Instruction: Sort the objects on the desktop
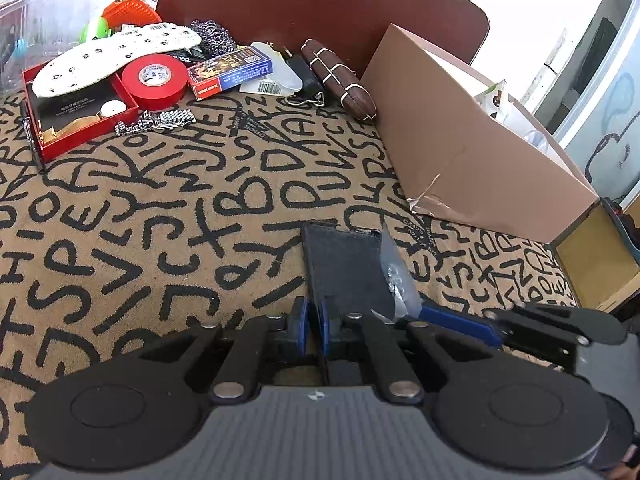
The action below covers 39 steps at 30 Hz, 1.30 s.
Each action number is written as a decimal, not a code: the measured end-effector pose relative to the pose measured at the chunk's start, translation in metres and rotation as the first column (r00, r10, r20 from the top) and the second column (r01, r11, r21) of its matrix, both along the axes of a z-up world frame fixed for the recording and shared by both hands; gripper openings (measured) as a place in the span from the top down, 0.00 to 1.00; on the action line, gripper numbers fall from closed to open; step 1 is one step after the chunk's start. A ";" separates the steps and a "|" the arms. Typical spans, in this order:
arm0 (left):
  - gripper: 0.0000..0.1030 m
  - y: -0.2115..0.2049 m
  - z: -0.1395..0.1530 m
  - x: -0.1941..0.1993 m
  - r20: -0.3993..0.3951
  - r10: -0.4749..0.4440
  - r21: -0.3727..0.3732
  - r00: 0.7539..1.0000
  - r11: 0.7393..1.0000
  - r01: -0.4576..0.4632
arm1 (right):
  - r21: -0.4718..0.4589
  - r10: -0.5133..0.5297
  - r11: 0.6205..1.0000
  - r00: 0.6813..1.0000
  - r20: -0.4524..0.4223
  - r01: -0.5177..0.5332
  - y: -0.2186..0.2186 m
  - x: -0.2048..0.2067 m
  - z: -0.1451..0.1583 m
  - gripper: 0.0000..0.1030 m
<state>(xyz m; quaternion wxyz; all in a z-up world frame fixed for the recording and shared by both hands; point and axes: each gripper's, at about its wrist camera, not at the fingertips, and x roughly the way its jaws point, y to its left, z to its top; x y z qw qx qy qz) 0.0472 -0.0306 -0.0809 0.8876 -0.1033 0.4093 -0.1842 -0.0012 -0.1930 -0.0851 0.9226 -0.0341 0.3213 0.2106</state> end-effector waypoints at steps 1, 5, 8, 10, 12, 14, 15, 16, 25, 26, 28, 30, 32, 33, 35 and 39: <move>0.95 0.000 0.000 0.000 -0.002 -0.002 0.000 1.000 1.000 0.002 | -0.002 -0.004 1.000 1.000 -0.008 0.004 -0.001 -0.002 0.000 0.88; 0.95 -0.003 -0.002 -0.002 -0.003 0.000 0.008 1.000 1.000 0.000 | 0.007 -0.038 0.999 0.999 -0.028 0.038 -0.008 -0.006 -0.005 0.88; 0.91 -0.003 -0.002 -0.002 -0.011 -0.002 0.002 1.000 1.000 0.002 | 0.050 -0.041 0.998 0.996 -0.079 0.045 -0.011 -0.002 -0.010 0.86; 0.86 -0.004 -0.003 -0.001 -0.018 -0.007 -0.012 1.000 1.000 0.006 | 0.057 -0.050 0.997 0.996 -0.080 0.055 -0.010 0.000 -0.013 0.73; 0.86 -0.007 -0.003 -0.001 -0.010 -0.012 0.002 1.000 1.000 0.012 | 0.063 -0.055 0.996 0.995 -0.081 0.060 -0.008 0.004 -0.016 0.69; 0.86 -0.010 -0.004 -0.002 -0.002 -0.018 0.011 1.000 1.000 0.018 | 0.072 -0.054 0.996 0.996 -0.076 0.059 -0.006 0.008 -0.018 0.69; 0.86 -0.012 -0.003 -0.003 0.004 -0.020 0.023 1.000 1.000 0.020 | 0.072 -0.057 0.995 0.995 -0.078 0.062 -0.005 0.010 -0.018 0.70; 0.86 -0.013 -0.002 -0.004 0.007 -0.020 0.033 1.000 0.999 0.020 | 0.070 -0.063 0.995 0.995 -0.079 0.069 -0.004 0.010 -0.017 0.71; 0.89 -0.011 0.024 -0.014 0.050 0.009 -0.002 0.999 1.000 -0.009 | 0.134 -0.108 0.984 0.993 -0.056 0.114 -0.019 -0.001 0.000 0.91; 0.89 -0.012 0.031 -0.015 0.065 0.009 -0.005 0.998 1.000 -0.009 | 0.140 -0.112 0.983 0.993 -0.042 0.117 -0.020 -0.002 0.005 0.91; 0.89 -0.013 0.045 -0.015 0.093 0.013 -0.018 0.996 1.000 -0.011 | 0.155 -0.121 0.980 0.993 -0.008 0.121 -0.023 -0.003 0.017 0.91; 0.89 -0.017 0.059 -0.013 0.123 0.011 -0.030 0.992 1.000 -0.008 | 0.167 -0.127 0.978 0.992 0.025 0.121 -0.027 -0.002 0.033 0.91; 0.89 -0.022 0.073 -0.008 0.144 0.008 -0.040 0.989 0.999 -0.002 | 0.172 -0.137 0.977 0.989 0.055 0.126 -0.032 0.002 0.047 0.91; 0.89 -0.024 0.079 -0.005 0.149 0.007 -0.045 0.989 0.999 -0.001 | 0.177 -0.140 0.976 0.988 0.061 0.128 -0.035 0.005 0.053 0.91; 0.89 -0.030 0.092 0.003 0.149 0.009 -0.060 0.989 0.998 0.000 | 0.188 -0.149 0.973 0.987 0.055 0.136 -0.043 0.014 0.066 0.91; 0.89 -0.046 0.115 0.015 0.175 -0.007 -0.082 0.985 0.996 0.021 | 0.186 -0.167 0.971 0.982 0.092 0.148 -0.056 0.026 0.091 0.91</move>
